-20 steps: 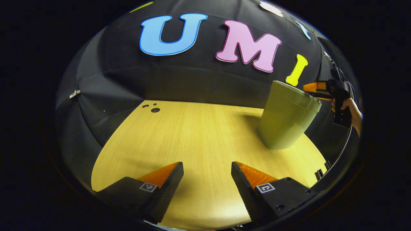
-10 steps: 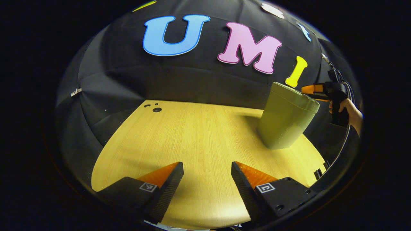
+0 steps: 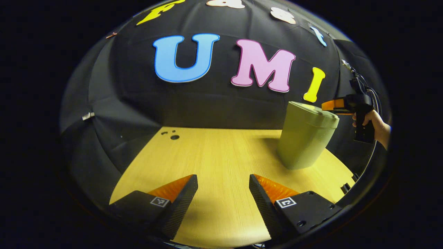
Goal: Press the lid of the desktop garbage bin to open it, pick up the crumpled paper on the desktop and throw it into the bin, then pick up the pop can on the desktop and drop it into the bin, and finally close the garbage bin lid.
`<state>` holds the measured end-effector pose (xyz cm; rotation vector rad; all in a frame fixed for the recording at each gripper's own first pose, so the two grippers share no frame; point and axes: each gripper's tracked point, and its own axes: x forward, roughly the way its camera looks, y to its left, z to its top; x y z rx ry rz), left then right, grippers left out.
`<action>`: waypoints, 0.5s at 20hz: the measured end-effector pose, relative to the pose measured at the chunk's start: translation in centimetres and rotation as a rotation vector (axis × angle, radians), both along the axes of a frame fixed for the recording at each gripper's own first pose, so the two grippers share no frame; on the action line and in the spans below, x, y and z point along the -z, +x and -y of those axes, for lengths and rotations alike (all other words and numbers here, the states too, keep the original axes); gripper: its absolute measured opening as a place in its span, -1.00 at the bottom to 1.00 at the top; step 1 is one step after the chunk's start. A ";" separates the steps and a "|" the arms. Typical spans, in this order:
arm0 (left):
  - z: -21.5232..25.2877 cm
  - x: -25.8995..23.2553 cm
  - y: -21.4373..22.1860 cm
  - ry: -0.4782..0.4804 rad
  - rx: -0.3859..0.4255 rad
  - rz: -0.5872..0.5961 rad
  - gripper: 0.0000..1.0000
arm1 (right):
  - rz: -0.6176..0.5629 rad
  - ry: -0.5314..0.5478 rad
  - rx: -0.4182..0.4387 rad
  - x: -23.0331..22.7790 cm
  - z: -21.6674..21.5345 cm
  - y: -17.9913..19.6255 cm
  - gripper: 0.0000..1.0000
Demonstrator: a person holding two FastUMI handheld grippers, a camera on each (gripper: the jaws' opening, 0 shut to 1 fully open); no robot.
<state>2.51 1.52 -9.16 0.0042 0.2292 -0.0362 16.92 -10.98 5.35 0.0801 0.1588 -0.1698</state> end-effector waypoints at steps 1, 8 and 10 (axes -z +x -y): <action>0.4 -0.4 -0.4 0.027 0.010 0.015 0.92 | 0.029 -0.010 -0.010 -0.7 -0.5 -0.6 0.96; 4.6 -4.6 -2.0 0.087 0.051 0.112 0.92 | 0.170 -0.033 -0.074 -3.9 -4.8 -6.1 0.96; 5.1 -5.3 -2.4 0.095 0.036 0.109 0.90 | 0.190 -0.020 -0.085 -3.6 -6.1 -8.3 0.96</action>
